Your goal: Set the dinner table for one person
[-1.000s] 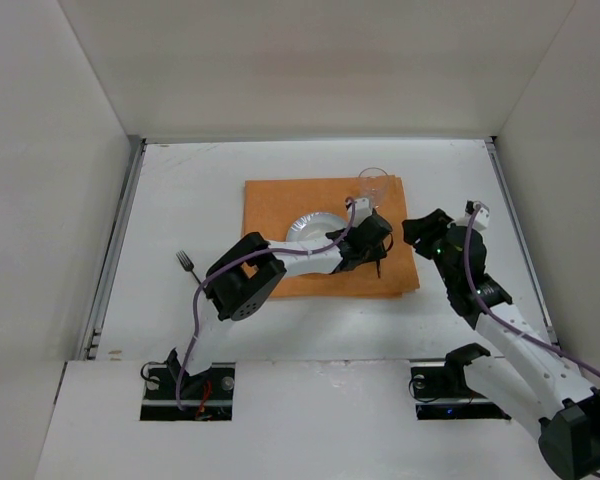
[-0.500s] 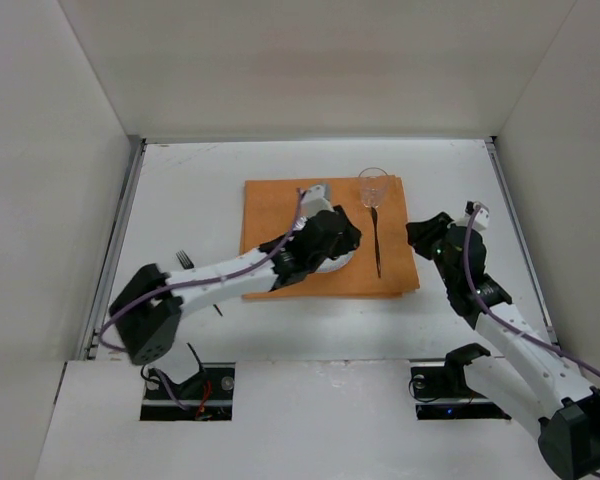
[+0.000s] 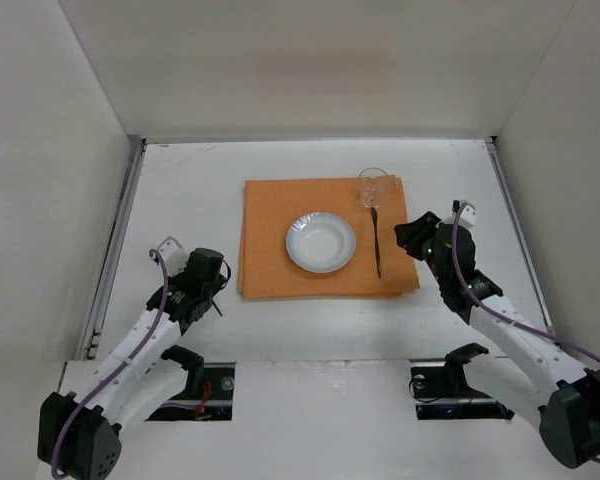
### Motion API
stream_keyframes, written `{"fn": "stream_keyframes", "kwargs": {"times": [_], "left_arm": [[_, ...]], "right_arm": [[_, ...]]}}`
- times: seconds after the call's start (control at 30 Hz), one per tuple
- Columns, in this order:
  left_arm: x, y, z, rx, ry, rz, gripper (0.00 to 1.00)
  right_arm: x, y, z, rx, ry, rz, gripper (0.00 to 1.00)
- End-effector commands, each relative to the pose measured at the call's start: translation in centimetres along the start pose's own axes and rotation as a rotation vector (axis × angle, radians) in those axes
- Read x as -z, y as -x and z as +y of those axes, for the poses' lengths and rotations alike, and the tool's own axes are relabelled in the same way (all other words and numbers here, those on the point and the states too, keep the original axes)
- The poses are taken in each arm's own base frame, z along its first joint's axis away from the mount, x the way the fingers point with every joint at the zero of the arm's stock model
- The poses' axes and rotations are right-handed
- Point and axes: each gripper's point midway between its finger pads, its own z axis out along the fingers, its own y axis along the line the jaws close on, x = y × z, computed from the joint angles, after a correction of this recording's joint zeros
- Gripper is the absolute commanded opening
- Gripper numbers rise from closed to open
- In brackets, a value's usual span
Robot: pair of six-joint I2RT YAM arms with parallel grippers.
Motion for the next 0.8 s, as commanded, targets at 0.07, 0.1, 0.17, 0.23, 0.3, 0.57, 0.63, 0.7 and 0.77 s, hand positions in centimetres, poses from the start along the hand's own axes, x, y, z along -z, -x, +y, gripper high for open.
{"fn": "stream_keyframes", "kwargs": {"times": [0.07, 0.1, 0.17, 0.23, 0.3, 0.57, 0.63, 0.7, 0.77], "left_arm": [[-1.5, -1.5, 5.2, -0.012, 0.165, 0.062, 0.36], [-1.9, -1.4, 5.1, -0.022, 0.167, 0.060, 0.36], [-2.8, -1.3, 5.1, -0.046, 0.177, 0.060, 0.35], [-3.6, -1.2, 4.9, -0.065, 0.184, 0.061, 0.35], [-4.0, -1.0, 5.0, -0.057, 0.198, 0.061, 0.33], [-5.6, -1.9, 6.2, -0.037, 0.227, 0.088, 0.28], [-6.0, -2.1, 6.2, -0.042, 0.220, 0.095, 0.25], [-6.2, -2.4, 6.3, -0.041, 0.222, 0.103, 0.21], [-6.2, -2.7, 6.5, -0.040, 0.226, 0.118, 0.17]], "right_arm": [[-0.2, 0.9, 2.4, 0.006, 0.074, -0.026, 0.45], [-0.3, 0.8, 2.4, 0.007, 0.073, -0.025, 0.45], [-0.4, 0.7, 2.6, 0.010, 0.078, -0.017, 0.45], [-0.3, 0.5, 2.9, 0.020, 0.089, -0.009, 0.45], [-0.4, 0.3, 2.9, 0.029, 0.085, -0.008, 0.46], [-0.1, 0.5, 3.0, 0.024, 0.095, -0.015, 0.47], [-0.1, 0.5, 3.0, 0.026, 0.098, -0.012, 0.47], [-0.1, 0.6, 2.9, 0.029, 0.091, -0.019, 0.47], [-0.2, 0.5, 2.9, 0.027, 0.093, -0.013, 0.47]]}}
